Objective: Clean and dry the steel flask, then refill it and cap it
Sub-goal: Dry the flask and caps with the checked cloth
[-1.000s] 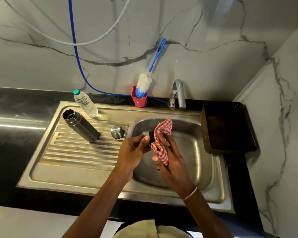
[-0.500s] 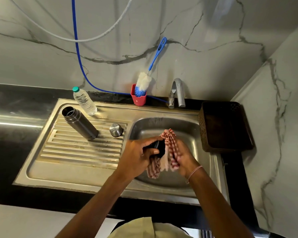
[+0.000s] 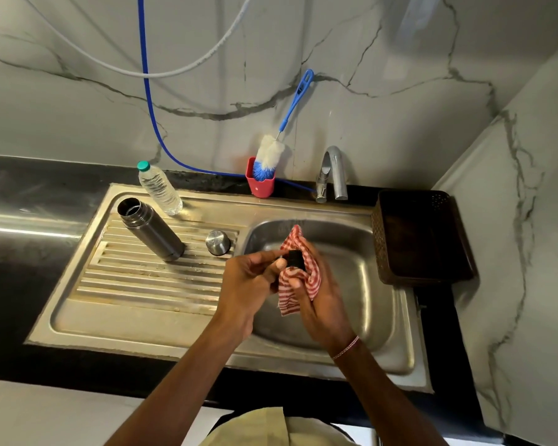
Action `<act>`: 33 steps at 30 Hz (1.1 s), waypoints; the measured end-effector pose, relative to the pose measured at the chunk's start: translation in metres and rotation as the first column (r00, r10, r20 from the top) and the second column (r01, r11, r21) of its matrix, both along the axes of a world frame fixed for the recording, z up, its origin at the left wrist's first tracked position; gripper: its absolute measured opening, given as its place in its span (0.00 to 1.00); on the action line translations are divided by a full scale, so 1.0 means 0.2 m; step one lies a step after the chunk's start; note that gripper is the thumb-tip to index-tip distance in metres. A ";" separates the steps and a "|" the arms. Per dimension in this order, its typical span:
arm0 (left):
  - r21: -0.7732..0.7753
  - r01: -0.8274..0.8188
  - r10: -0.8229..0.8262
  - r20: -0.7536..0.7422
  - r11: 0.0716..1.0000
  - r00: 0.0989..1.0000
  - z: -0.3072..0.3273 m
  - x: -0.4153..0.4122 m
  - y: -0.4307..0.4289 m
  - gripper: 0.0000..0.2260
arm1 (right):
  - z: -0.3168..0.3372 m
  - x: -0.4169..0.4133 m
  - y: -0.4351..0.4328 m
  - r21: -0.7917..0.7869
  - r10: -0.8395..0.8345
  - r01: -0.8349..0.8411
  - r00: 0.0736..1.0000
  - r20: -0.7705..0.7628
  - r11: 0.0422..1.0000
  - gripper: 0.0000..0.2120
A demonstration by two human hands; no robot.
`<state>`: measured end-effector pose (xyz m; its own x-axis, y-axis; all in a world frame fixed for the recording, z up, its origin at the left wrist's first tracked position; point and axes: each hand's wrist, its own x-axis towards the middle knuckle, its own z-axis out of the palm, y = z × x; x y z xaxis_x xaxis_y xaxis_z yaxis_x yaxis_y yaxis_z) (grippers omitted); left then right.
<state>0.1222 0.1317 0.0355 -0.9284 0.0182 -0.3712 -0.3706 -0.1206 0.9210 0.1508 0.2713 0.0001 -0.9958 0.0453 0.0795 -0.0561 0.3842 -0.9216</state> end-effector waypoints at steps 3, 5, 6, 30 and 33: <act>-0.067 0.097 -0.102 -0.068 0.993 0.993 0.03 0.00 -0.02 0.12 | 0.01 -0.02 -0.01 -0.039 -0.112 0.114 0.992 0.065 0.993 0.29; -0.127 0.125 -0.141 -0.132 0.984 0.981 0.03 0.00 -0.03 0.15 | 0.05 -0.05 -0.02 -0.150 -0.127 0.156 0.975 0.182 0.976 0.31; -0.151 0.134 -0.159 -0.163 0.979 0.974 0.04 0.00 -0.02 0.16 | 0.09 -0.06 -0.01 -0.226 -0.121 0.178 0.962 0.246 0.958 0.30; 0.496 0.011 -0.023 0.017 0.868 1.000 0.05 -0.03 -0.04 0.19 | -0.01 -0.04 0.07 -0.812 0.012 0.376 0.905 0.425 0.447 0.36; 0.440 0.097 -0.098 -0.022 0.893 0.995 0.05 -0.04 -0.06 0.22 | 0.00 -0.01 0.10 -0.782 0.022 0.314 0.922 0.386 0.539 0.37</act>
